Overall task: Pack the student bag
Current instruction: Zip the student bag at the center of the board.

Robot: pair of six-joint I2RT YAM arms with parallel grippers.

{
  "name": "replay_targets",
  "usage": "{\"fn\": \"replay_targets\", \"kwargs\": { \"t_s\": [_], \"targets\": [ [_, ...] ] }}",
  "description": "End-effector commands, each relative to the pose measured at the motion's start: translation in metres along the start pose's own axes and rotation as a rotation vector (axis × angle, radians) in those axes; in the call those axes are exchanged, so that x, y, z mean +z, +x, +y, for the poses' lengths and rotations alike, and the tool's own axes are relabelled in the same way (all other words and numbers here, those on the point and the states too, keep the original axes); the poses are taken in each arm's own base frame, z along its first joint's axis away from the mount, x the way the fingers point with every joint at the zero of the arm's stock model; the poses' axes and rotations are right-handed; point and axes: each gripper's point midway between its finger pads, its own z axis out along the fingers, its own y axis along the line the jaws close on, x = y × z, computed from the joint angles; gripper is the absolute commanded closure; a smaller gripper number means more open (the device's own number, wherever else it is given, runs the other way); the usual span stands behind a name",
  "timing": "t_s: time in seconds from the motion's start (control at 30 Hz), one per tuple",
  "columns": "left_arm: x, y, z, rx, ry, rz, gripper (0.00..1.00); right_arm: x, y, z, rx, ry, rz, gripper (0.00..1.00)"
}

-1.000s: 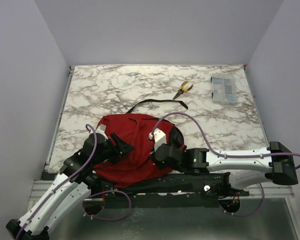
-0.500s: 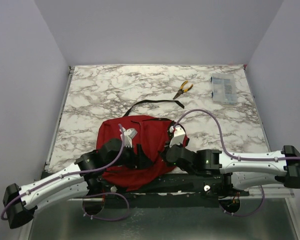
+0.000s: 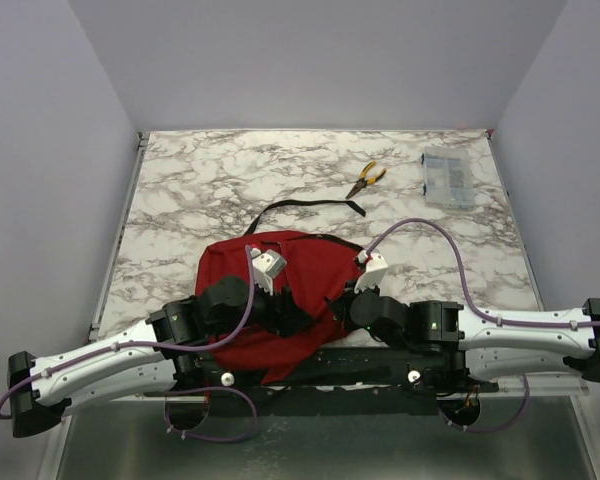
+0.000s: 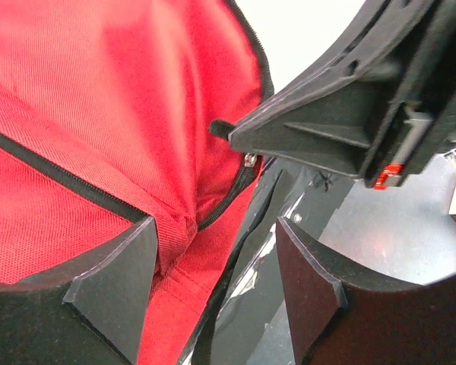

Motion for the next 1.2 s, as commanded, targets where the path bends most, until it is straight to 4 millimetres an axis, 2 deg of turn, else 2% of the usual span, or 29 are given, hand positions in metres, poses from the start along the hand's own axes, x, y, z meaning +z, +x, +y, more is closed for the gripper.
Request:
{"fn": "replay_targets", "kwargs": {
  "t_s": [0.0,0.27,0.5,0.6,0.73,0.87,0.97,1.17],
  "targets": [
    [-0.019,-0.060,-0.041,0.035,0.126,-0.183,0.37,-0.008,-0.025,0.000,0.038,0.005,-0.086,1.00],
    [-0.036,-0.071,0.008,-0.044,-0.186,-0.213,0.29,-0.010,-0.030,-0.003,0.029,0.018,-0.101,1.00],
    [-0.032,-0.069,-0.009,-0.025,-0.096,-0.182,0.25,-0.016,-0.032,-0.012,0.065,0.037,-0.113,1.00],
    [-0.020,-0.068,-0.025,0.015,-0.012,-0.162,0.30,-0.019,-0.036,-0.010,0.068,0.025,-0.121,1.00],
    [0.008,-0.061,-0.042,-0.022,0.067,-0.119,0.43,-0.021,-0.036,-0.002,0.073,-0.042,-0.123,1.00],
    [0.023,-0.067,-0.040,-0.135,0.026,-0.119,0.46,-0.023,-0.030,0.012,0.034,-0.185,-0.140,1.00],
    [0.028,-0.071,-0.044,-0.214,0.067,-0.113,0.44,-0.024,-0.029,0.020,-0.006,-0.242,-0.147,1.00],
    [0.037,-0.058,-0.037,-0.355,0.089,-0.015,0.43,-0.021,-0.027,0.022,-0.035,-0.254,-0.151,1.00]
  ]
}}
